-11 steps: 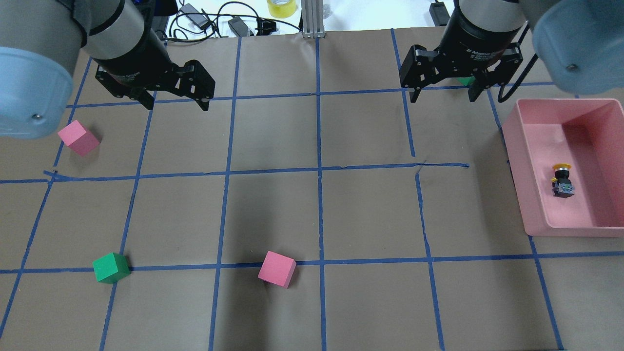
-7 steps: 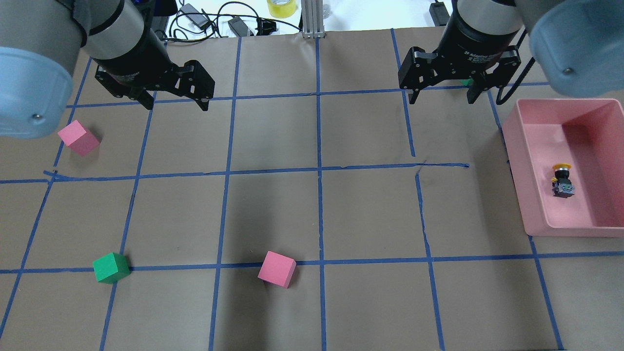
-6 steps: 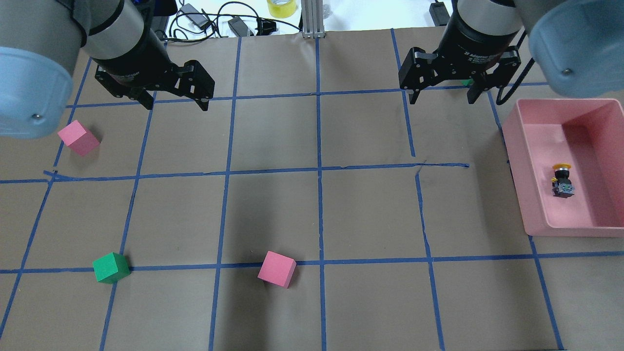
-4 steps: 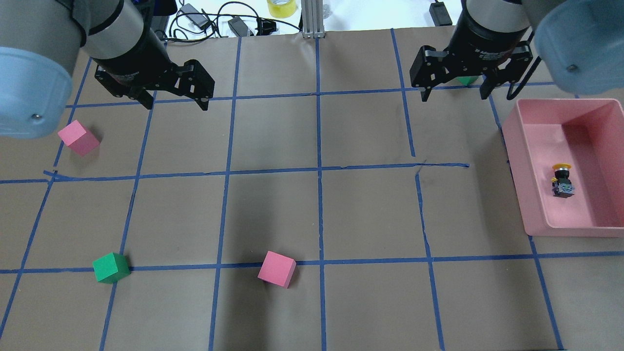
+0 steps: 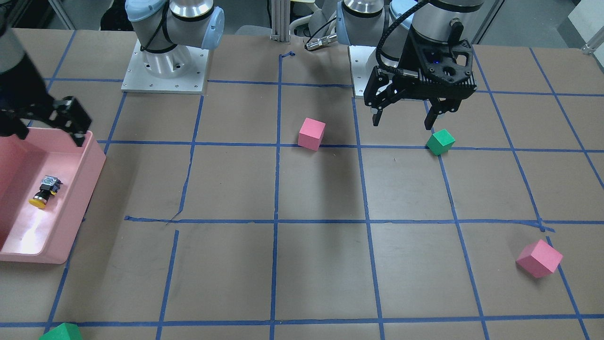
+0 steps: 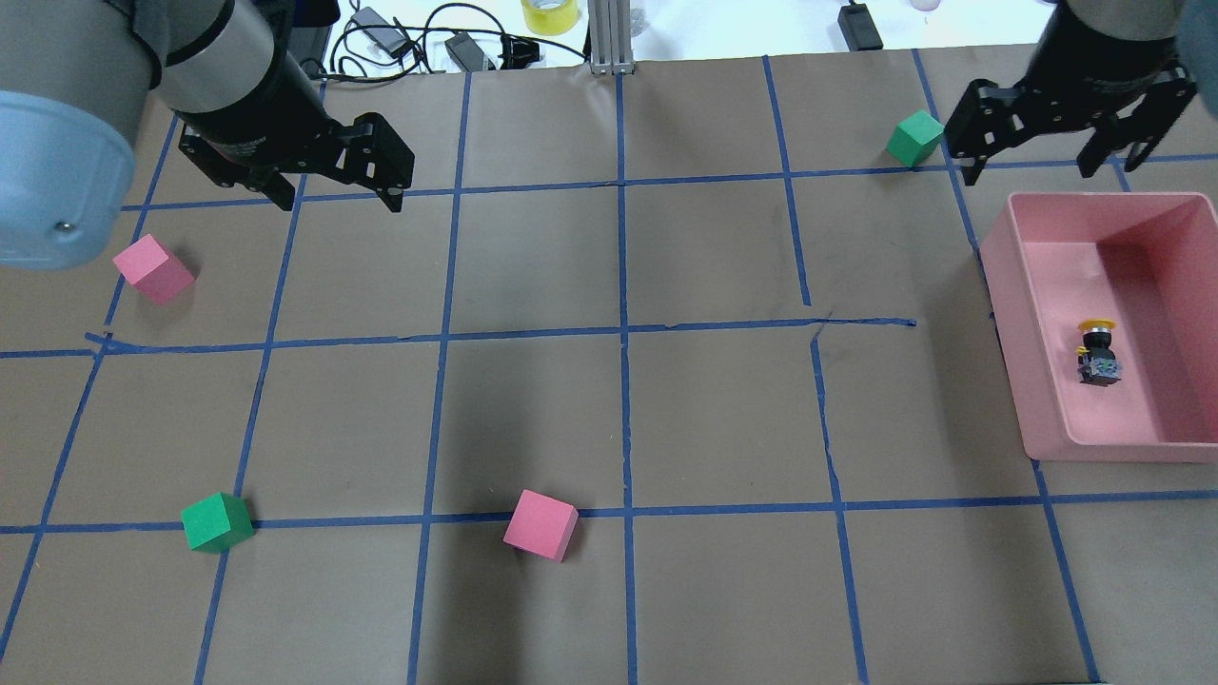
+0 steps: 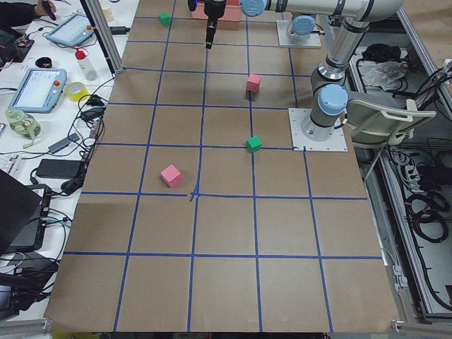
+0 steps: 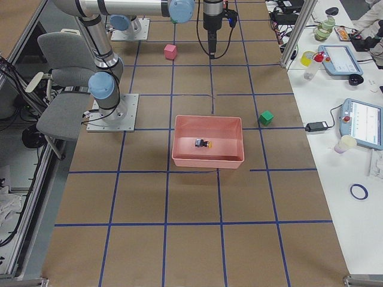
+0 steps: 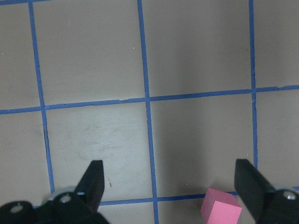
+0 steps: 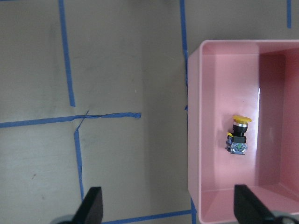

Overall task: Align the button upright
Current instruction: 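Move the right gripper over the pink tray above the yellow button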

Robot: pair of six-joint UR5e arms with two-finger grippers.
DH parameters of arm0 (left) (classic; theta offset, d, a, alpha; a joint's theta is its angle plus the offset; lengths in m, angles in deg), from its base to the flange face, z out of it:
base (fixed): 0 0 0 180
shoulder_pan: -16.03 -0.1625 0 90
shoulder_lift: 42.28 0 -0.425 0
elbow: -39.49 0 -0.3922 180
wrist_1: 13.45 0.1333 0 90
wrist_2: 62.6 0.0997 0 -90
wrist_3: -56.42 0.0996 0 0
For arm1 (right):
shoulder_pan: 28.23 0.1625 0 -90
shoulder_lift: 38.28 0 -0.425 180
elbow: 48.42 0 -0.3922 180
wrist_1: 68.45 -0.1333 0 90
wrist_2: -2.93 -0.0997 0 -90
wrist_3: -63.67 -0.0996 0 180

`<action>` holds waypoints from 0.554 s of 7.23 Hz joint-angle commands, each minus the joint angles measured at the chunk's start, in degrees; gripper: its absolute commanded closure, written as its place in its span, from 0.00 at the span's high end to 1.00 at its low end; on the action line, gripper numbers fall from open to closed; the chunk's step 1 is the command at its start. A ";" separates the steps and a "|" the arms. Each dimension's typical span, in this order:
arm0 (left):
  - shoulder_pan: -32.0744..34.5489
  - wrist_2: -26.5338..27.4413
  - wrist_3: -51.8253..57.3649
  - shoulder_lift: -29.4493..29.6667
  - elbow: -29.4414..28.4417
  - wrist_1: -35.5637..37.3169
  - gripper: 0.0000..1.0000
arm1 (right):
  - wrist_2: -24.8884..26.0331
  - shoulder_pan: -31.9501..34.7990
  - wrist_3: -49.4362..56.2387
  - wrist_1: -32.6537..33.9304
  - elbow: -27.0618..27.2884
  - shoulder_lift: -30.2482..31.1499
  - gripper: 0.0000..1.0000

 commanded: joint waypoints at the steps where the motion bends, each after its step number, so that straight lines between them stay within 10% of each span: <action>1: -0.09 -0.24 0.19 0.12 0.04 0.24 1.00 | -0.78 -10.52 3.07 2.43 2.07 -2.96 1.00; 4: -0.17 -0.15 0.37 -0.05 0.04 0.15 1.00 | -2.71 -18.18 12.19 20.48 16.01 -4.90 1.00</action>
